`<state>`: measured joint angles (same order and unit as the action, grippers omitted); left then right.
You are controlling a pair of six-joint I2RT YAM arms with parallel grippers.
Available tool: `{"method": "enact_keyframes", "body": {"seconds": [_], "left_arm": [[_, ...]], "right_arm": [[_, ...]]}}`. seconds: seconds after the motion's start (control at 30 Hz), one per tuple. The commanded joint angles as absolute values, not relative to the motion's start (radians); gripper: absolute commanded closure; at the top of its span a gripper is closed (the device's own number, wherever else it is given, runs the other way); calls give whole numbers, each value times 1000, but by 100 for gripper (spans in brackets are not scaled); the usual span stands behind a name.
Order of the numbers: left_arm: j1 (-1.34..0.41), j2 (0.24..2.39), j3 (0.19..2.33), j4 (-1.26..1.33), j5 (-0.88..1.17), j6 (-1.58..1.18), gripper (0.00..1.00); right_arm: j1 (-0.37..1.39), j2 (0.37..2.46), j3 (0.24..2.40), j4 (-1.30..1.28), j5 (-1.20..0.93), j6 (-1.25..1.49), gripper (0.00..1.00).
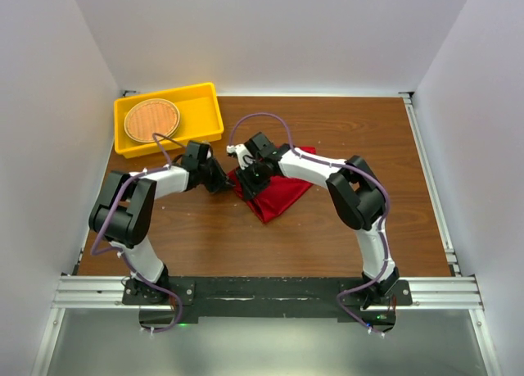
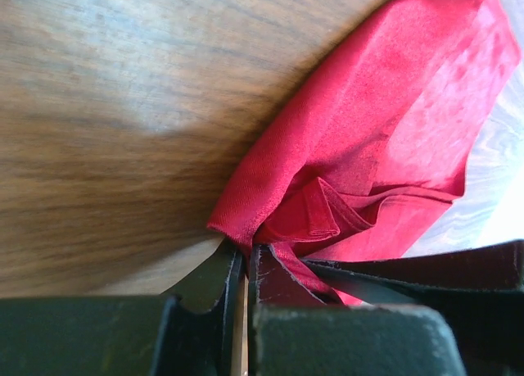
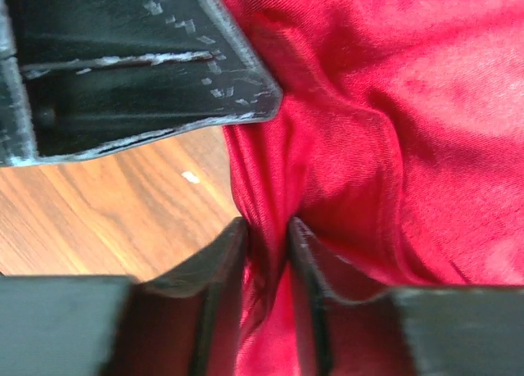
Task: Fold the napkin, place the utensils inside, and roll it up
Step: Roll the napkin with the utensil
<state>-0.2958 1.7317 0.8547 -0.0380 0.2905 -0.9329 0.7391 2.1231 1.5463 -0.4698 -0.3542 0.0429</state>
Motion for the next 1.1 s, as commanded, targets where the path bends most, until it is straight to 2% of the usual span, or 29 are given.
{"method": "enact_keyframes", "body": {"seconds": [0.0,0.2,0.33,0.67,0.87,1.07], "left_arm": [[-305,1730,885,-219,253,-908,100],[-311,1720,940,-311,261,-888,100],[-311,1735,956,-345,258,-865,100],[-311,1738,939,-336,275,-851,100],[-311,1741,927,-331,298,-851,100],[-311,1747,931,-324,317,-851,100]], "right_arm": [[798,2037,1520,-519,-253,37,59],[885,1965,1454,-460,-112,6,39],[943,1962,1439,-437,-2,-24,36],[1055,2017,1394,-348,401,-66,35],[1094,2083,1359,-305,570,-52,43],[1135,2127,1348,-272,661,-17,42]]}}
